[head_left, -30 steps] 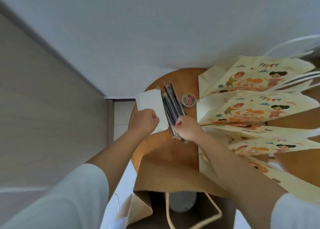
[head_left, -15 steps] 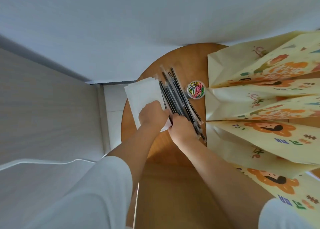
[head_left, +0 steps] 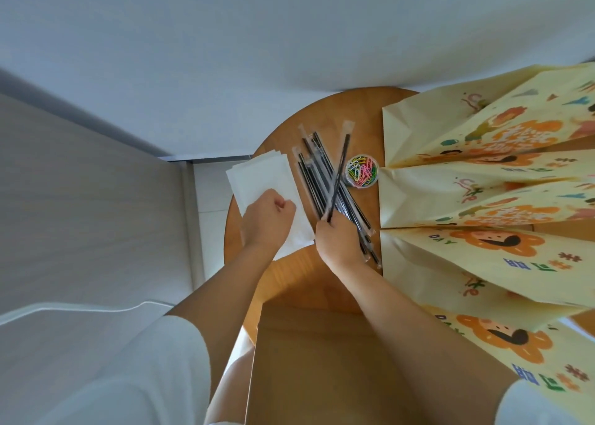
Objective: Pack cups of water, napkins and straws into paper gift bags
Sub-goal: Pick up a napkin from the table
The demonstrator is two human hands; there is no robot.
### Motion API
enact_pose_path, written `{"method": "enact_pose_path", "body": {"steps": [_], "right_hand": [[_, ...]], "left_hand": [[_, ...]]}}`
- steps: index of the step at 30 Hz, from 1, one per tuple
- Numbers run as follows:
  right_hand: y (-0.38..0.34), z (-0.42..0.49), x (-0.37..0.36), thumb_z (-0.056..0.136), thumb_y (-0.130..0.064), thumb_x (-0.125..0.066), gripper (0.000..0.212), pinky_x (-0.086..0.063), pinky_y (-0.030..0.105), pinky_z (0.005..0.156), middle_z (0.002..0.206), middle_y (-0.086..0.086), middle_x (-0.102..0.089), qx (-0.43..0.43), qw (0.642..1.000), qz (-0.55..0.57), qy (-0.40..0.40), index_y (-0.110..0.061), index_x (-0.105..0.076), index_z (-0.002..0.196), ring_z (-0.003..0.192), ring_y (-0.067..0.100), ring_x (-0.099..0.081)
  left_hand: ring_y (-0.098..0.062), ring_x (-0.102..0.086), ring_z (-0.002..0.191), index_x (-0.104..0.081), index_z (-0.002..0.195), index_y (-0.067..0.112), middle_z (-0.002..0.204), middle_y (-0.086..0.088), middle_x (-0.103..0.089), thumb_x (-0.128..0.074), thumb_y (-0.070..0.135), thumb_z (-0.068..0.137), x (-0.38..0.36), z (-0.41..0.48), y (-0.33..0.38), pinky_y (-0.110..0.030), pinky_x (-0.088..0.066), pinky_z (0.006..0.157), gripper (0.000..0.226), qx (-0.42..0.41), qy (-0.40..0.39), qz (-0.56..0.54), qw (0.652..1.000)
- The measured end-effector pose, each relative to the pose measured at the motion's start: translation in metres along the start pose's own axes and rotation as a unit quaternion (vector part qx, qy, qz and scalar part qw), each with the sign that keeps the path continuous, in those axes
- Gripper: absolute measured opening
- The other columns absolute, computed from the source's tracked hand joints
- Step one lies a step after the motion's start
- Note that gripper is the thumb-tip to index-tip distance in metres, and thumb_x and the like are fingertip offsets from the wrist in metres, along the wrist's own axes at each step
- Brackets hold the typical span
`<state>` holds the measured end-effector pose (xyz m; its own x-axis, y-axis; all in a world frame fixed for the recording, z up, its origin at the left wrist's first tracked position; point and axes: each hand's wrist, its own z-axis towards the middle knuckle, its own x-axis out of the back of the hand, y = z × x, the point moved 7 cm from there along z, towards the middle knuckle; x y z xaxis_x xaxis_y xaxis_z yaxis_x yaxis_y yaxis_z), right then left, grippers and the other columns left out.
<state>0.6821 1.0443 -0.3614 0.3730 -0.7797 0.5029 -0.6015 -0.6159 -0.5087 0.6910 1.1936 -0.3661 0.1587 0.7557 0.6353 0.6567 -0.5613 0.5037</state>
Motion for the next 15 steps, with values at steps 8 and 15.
{"method": "enact_pose_path", "body": {"steps": [8, 15], "right_hand": [[-0.011, -0.002, -0.026, 0.096, -0.010, -0.035, 0.027, -0.045, 0.023, 0.064, 0.083, -0.005, -0.054, 0.008, 0.995, 0.061, -0.073, -0.016, -0.059, 0.105, 0.071, 0.011, -0.050], [-0.012, -0.003, -0.039, 0.090, -0.011, -0.035, 0.019, -0.043, 0.036, 0.067, 0.076, 0.001, -0.049, 0.018, 0.995, -0.021, -0.101, -0.017, -0.048, 0.078, 0.073, 0.022, -0.049]], "left_hand": [[-0.019, -0.051, 0.105, -0.041, 0.124, 0.016, 0.122, -0.004, -0.046, -0.069, 0.034, 0.083, 0.025, -0.007, -0.039, -0.034, -0.053, 0.086, 0.053, 0.106, 0.130, -0.072, 0.983], [-0.020, -0.054, 0.106, -0.044, 0.124, 0.017, 0.123, -0.004, -0.050, -0.067, 0.027, 0.086, 0.019, -0.007, -0.035, -0.034, -0.053, 0.087, 0.046, 0.138, 0.134, -0.128, 0.973]]}}
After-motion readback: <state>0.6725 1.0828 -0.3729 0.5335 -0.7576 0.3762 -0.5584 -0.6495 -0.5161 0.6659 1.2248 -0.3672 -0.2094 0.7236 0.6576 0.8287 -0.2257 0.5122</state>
